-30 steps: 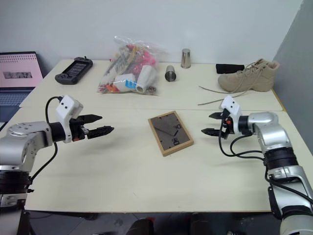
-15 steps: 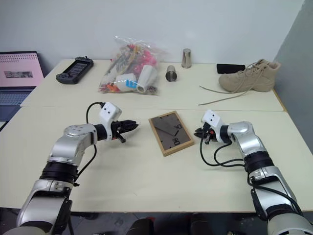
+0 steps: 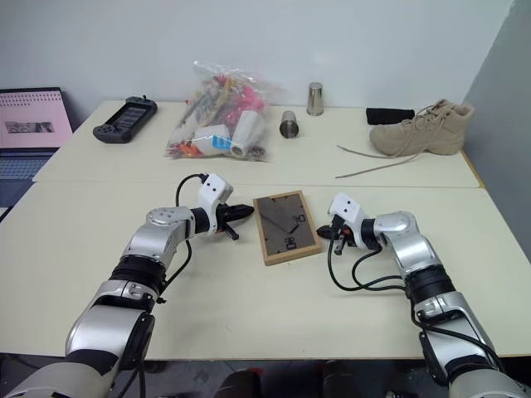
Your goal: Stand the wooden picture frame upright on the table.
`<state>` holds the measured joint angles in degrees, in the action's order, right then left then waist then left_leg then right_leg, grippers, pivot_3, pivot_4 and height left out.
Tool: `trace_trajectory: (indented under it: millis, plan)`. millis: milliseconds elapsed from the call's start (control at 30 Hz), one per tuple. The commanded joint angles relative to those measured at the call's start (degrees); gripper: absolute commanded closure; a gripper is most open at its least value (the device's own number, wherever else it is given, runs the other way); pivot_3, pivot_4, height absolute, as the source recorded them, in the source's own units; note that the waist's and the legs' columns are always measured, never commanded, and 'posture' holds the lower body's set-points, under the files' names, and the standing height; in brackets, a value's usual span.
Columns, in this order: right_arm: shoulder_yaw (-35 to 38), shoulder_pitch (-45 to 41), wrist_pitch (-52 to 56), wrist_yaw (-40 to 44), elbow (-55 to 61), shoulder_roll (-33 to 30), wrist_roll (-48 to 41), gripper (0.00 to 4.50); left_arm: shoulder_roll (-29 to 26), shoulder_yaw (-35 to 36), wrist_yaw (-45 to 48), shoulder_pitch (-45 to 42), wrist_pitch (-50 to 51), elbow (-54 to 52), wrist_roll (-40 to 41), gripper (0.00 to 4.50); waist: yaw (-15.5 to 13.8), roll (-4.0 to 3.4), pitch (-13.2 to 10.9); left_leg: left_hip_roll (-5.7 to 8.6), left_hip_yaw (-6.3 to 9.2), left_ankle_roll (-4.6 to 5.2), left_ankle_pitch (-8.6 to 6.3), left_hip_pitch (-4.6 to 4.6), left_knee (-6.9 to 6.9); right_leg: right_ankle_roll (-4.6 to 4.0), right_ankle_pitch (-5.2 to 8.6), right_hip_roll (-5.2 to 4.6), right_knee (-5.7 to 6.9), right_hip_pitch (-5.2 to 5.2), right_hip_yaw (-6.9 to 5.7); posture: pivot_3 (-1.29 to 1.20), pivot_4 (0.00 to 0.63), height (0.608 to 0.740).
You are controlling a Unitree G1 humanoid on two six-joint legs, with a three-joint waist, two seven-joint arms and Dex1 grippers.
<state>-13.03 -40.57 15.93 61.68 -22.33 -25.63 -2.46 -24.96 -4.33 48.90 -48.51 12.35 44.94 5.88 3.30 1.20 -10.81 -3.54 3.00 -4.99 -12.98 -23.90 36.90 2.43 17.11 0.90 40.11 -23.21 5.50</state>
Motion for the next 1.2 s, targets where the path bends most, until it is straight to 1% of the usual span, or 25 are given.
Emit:
trace_trajectory:
  millis: [33, 133, 233, 333, 433, 567, 700, 833, 1033, 1200]
  plan:
    - [-0.08, 1.22, 2.74, 2.54, 7.12, -0.43, -2.72, 4.50, 0.63, 0.26, 1.03, -2.49, -1.72, 0.65, -0.38, 4.47, -0.02, 0.00, 0.00, 0.00, 0.00, 0.00, 0.00, 0.00, 0.00, 0.00, 0.00, 0.00, 0.00, 0.00, 0.00, 0.00, 0.150, 0.740]
    - [-0.31, 2.02, 4.35, 3.05, 9.27, -0.66, -3.17, 4.50, 1.08, 0.48, 0.92, -3.33, -2.26, 2.07, -0.72, 4.47, 0.00, 0.00, 0.00, 0.01, 0.00, 0.00, 0.00, 0.00, 0.01, 0.00, 0.00, 0.00, 0.00, 0.00, 0.00, 0.00, 0.150, 0.740]
    - [-0.37, 1.84, 4.65, 2.34, 8.92, -0.59, -2.64, 4.50, 0.97, -0.06, 1.03, -3.64, -2.13, 2.64, -1.53, 4.47, 0.01, 0.00, 0.00, 0.01, 0.01, 0.00, 0.00, 0.00, 0.00, 0.00, 0.00, 0.00, 0.00, 0.00, -0.01, 0.00, 0.150, 0.740]
    - [-0.12, 1.07, 3.17, 0.78, 6.51, -0.81, -1.24, 4.50, -0.29, -0.71, 1.09, -2.74, -1.59, 1.43, -2.79, 4.47, 0.00, 0.00, 0.00, 0.02, 0.01, 0.00, 0.00, 0.00, 0.00, 0.00, 0.00, 0.00, -0.01, 0.00, -0.01, 0.00, 0.150, 0.740]
    - [0.94, -0.02, 2.31, -2.03, 3.96, -0.56, -0.44, 4.50, -2.82, -1.32, 1.87, -0.68, -1.48, -1.02, -4.19, 4.47, 0.12, 0.00, 0.00, 0.02, 0.01, 0.00, 0.00, 0.00, 0.00, 0.00, 0.00, 0.00, -0.01, 0.00, 0.00, 0.00, 0.150, 0.740]
    - [1.78, -0.01, 2.70, -5.28, 4.06, 1.43, -1.54, 4.50, -5.77, -1.15, 5.00, 5.07, 1.89, -10.76, -2.64, 4.47, 0.53, 0.00, 0.00, -0.01, 0.01, -0.01, 0.00, 0.03, -0.03, 0.00, 0.00, 0.01, 0.03, -0.01, 0.01, 0.00, 0.150, 0.740]
    - [0.94, 1.91, 4.22, -5.23, 7.09, 2.76, -2.57, 4.50, -6.14, -1.92, 7.27, 10.95, 7.36, -23.21, -0.26, 4.47, 0.50, -0.01, 0.00, -0.01, 0.04, -0.01, 0.01, 0.03, 0.00, 0.00, 0.00, 0.00, 0.13, 0.00, 0.00, 0.00, 0.150, 0.740]
    - [0.93, 2.73, 5.82, -4.94, 9.10, 2.94, -3.01, 4.50, -6.10, -2.16, 8.16, 14.55, 12.97, -32.68, 1.94, 4.47, 0.25, 0.00, 0.00, 0.01, 0.03, -0.01, 0.00, 0.02, 0.02, 0.00, 0.00, -0.01, 0.12, 0.00, 0.01, 0.00, 0.150, 0.740]
    - [1.03, 4.47, 10.10, 0.00, 14.43, 0.65, -7.09, 4.50, -7.81, -3.05, 10.24, 17.56, 19.02, -42.64, 4.09, 4.47, 0.04, 0.00, 0.00, 0.01, 0.04, 0.00, 0.00, 0.02, 0.02, 0.00, 0.00, 0.00, 0.10, 0.00, 0.01, 0.00, 0.150, 0.740]
    - [0.91, 6.30, 13.14, 2.17, 18.74, -0.92, -9.41, 4.50, -9.27, -3.65, 11.19, 18.89, 21.11, -46.08, 4.13, 4.47, 0.05, 0.00, 0.00, 0.00, 0.04, 0.00, 0.00, 0.03, 0.00, 0.00, 0.01, 0.01, 0.10, 0.00, 0.01, 0.00, 0.150, 0.740]
